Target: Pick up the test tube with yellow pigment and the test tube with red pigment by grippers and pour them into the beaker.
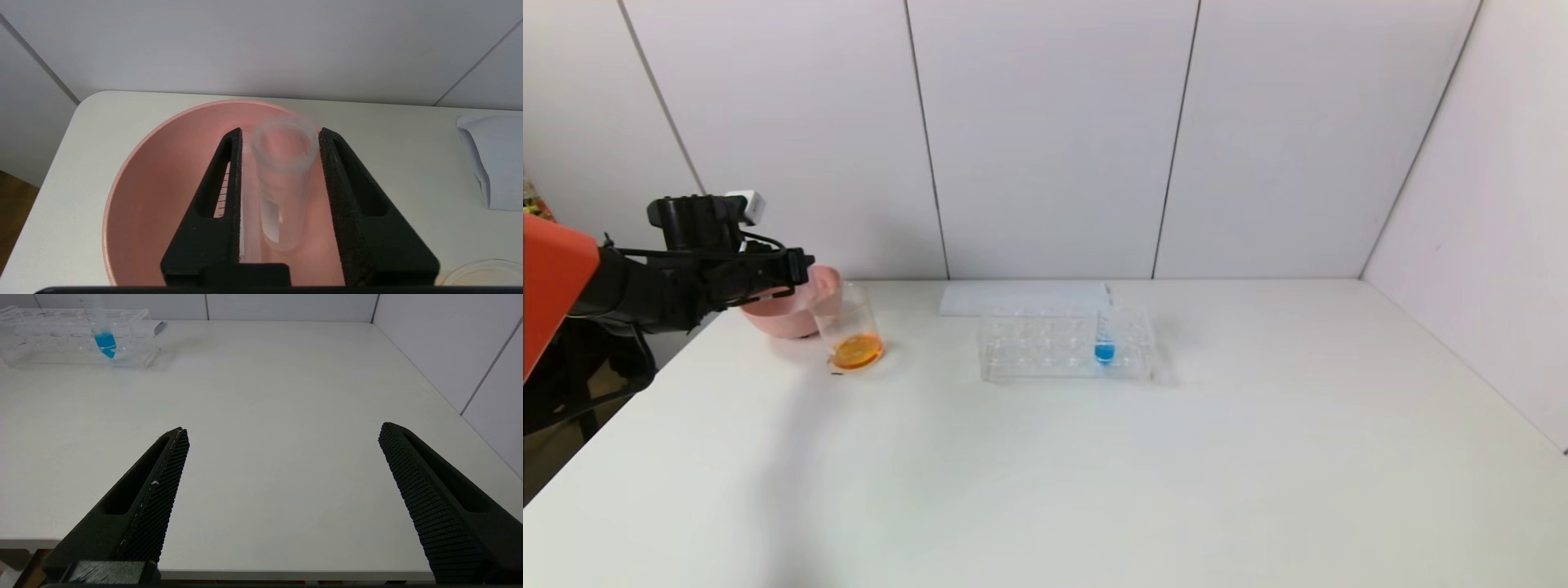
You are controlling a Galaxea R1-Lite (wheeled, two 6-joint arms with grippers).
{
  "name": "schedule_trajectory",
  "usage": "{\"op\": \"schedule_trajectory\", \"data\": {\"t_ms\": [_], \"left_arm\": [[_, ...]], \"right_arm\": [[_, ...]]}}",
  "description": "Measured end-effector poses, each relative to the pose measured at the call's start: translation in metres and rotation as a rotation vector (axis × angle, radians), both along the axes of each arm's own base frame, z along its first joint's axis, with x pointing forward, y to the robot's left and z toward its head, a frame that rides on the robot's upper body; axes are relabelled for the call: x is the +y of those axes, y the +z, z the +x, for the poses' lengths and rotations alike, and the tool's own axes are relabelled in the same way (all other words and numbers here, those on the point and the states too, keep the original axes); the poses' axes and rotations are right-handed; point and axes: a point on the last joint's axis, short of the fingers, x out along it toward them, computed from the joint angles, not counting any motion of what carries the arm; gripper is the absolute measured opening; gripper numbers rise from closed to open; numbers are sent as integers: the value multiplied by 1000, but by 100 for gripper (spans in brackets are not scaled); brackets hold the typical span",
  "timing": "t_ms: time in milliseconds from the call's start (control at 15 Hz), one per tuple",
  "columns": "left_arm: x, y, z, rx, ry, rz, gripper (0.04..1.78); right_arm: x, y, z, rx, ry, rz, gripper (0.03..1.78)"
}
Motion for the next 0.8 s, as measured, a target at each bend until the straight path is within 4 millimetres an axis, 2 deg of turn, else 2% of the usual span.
{"op": "schedule_trajectory", "data": {"t_ms": [267, 467, 600, 800], "left_arm": [[-1, -1, 0, 2, -11, -10, 133], [-1, 3, -2, -8, -10, -7, 167], [-1, 10, -7, -21, -8, -4, 176], [-2, 31, -20, -55, -4, 13, 176]], "right_arm": [[0, 0, 0, 0, 0, 0, 170], [0, 0, 0, 0, 0, 0, 170], [0, 0, 0, 0, 0, 0, 170], [0, 0, 0, 0, 0, 0, 170]]}}
